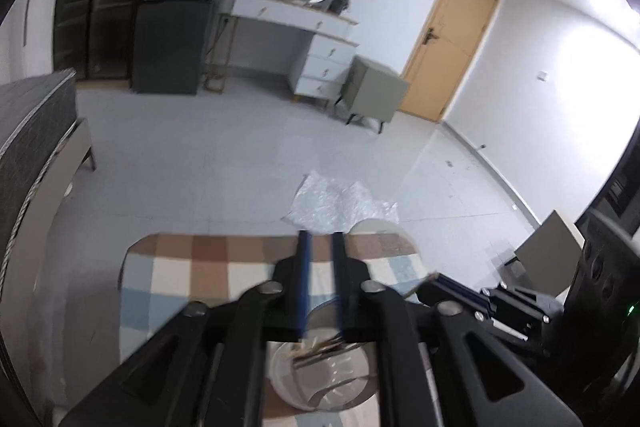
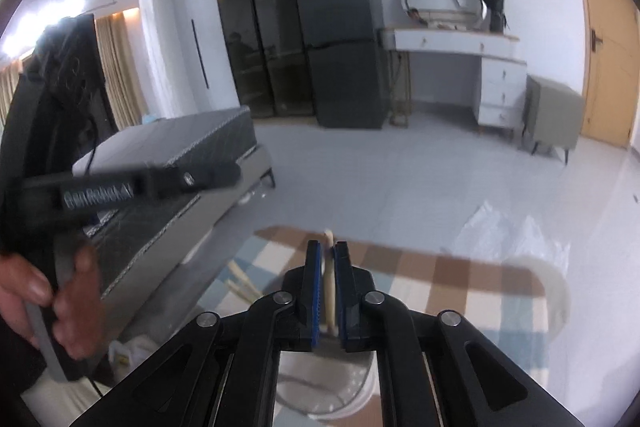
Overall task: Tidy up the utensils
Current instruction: 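Open both tools to drop the chopsticks into the caddy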
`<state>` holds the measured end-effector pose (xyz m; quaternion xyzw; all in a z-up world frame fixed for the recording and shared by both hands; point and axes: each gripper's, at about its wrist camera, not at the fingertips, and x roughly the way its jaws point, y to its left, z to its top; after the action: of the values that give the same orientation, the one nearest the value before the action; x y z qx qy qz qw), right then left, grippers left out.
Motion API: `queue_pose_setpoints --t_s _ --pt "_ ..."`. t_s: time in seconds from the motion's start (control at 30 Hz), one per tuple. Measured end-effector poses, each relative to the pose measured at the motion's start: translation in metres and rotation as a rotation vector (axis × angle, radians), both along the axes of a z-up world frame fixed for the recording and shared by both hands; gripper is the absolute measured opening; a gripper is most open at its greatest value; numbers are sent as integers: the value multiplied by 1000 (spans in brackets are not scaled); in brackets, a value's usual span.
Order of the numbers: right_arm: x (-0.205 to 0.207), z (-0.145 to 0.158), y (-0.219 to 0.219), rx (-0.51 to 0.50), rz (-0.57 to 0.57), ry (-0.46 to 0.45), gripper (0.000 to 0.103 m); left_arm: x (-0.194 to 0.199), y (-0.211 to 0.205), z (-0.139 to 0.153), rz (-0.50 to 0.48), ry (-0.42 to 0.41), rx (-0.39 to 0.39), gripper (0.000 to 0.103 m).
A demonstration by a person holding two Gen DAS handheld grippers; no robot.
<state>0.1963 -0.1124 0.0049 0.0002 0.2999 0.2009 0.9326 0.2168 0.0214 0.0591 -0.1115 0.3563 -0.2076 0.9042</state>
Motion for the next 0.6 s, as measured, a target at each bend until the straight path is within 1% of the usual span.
queue_pose_setpoints --t_s 0.03,0.07,0.1,0.13,0.2,0.23,0.3,0.33,0.4,0.43,0.6 --pt "-3 -1 -2 2 -7 2 20 -3 5 1 19 10 -3 27" --pt "-7 0 -5 8 -17 1 27 -7 10 3 36 10 -12 40" --pt "-10 1 -7 21 -21 -1 40 -9 12 4 49 6 -14 49" --pt "-15 3 -10 41 -25 -6 44 -14 16 7 76 -1 -6 52" --pt "-27 9 -16 46 -52 -17 48 -24 22 10 116 -7 12 59" --pt "-30 12 -18 48 -61 -19 51 -31 25 13 129 -8 14 60" --pt "-41 18 -22 53 -77 -27 54 -40 26 17 164 -6 34 69" --pt "-47 21 -24 52 -86 -33 55 -48 27 20 182 -9 44 70" --pt "-63 29 -28 63 -100 -51 62 -57 27 25 197 -16 55 77" --pt "-66 31 -28 68 -104 -58 65 -64 26 28 204 -20 63 79" --pt "-100 50 -34 86 -122 -113 71 -92 21 40 232 -64 97 82"
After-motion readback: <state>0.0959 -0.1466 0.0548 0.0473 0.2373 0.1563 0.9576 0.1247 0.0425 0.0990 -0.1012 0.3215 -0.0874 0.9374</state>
